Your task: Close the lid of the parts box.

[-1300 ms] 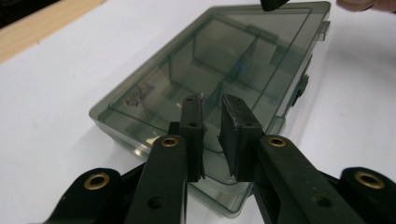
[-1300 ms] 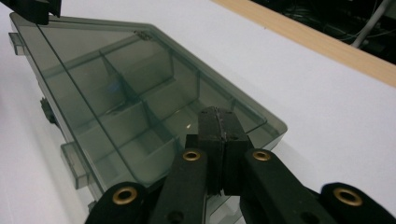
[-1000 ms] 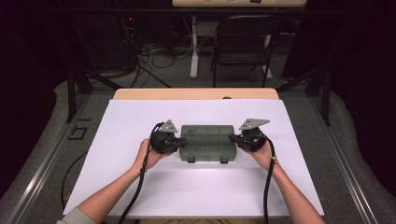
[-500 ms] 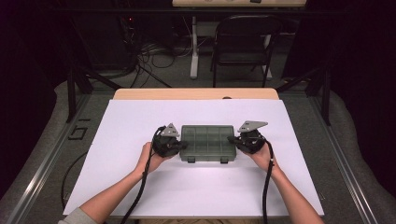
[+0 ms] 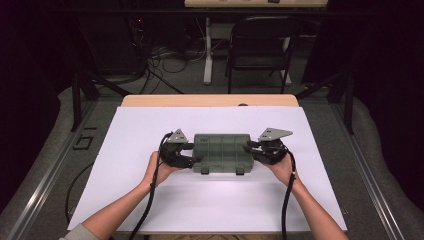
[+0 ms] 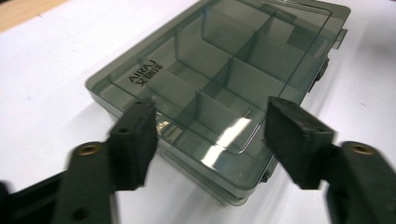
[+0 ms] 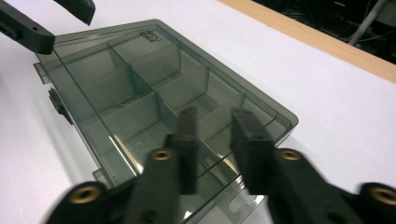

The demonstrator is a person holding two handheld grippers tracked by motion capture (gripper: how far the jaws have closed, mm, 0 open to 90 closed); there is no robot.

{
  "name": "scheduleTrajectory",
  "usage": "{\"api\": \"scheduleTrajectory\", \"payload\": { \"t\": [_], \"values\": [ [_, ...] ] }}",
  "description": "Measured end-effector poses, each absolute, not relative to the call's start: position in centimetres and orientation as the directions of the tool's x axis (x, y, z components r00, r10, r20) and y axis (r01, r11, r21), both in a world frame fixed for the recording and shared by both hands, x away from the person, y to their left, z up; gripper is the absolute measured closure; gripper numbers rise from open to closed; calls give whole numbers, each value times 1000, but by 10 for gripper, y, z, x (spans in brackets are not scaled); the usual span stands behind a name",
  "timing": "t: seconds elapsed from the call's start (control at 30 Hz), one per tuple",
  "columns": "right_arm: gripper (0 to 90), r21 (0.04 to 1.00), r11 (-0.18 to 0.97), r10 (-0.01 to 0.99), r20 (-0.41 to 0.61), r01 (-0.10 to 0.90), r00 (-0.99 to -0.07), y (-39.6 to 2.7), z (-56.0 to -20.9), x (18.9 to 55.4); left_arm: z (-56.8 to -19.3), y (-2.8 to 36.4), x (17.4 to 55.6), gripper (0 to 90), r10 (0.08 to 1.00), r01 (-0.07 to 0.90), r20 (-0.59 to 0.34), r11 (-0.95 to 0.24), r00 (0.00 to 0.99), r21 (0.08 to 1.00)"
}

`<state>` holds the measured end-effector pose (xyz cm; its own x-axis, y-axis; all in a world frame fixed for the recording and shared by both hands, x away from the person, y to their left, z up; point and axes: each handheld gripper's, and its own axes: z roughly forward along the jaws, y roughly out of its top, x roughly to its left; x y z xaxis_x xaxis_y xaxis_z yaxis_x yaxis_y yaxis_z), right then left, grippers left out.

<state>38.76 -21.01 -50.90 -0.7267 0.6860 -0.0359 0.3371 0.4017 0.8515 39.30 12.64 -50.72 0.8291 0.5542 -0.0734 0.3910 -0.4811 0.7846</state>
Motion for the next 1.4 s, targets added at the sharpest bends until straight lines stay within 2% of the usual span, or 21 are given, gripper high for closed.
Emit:
{"api": "scheduleTrajectory", "payload": {
  "t": [0.07, 0.13, 0.2, 0.43, 0.57, 0.77, 1.4],
  "values": [
    [616, 857, 396, 688, -39, 329, -725, -210, -506, 385, -505, 129, 391, 255, 556, 387, -71, -476, 828, 790],
    [571, 863, 385, 693, -36, 327, -720, -211, -502, 381, -502, 132, 389, 207, 560, 386, -72, -467, 826, 795],
    [486, 867, 378, 697, -35, 325, -716, -211, -499, 378, -500, 135, 386, 170, 562, 385, -73, -461, 824, 799],
    [253, 883, 352, 709, -35, 310, -705, -216, -489, 362, -493, 151, 372, 90, 590, 371, -53, -433, 806, 822],
    [175, 894, 338, 717, -42, 294, -696, -221, -484, 350, -488, 164, 361, 49, 612, 363, -43, -409, 790, 837],
    [141, 911, 313, 728, -48, 270, -684, -232, -477, 329, -483, 180, 346, 3, 632, 347, -21, -396, 774, 850],
    [30, 931, 281, 754, -66, 231, -654, -256, -489, 273, -498, 219, 303, 0, 686, 335, 4, -361, 728, 871]
  ]
}}
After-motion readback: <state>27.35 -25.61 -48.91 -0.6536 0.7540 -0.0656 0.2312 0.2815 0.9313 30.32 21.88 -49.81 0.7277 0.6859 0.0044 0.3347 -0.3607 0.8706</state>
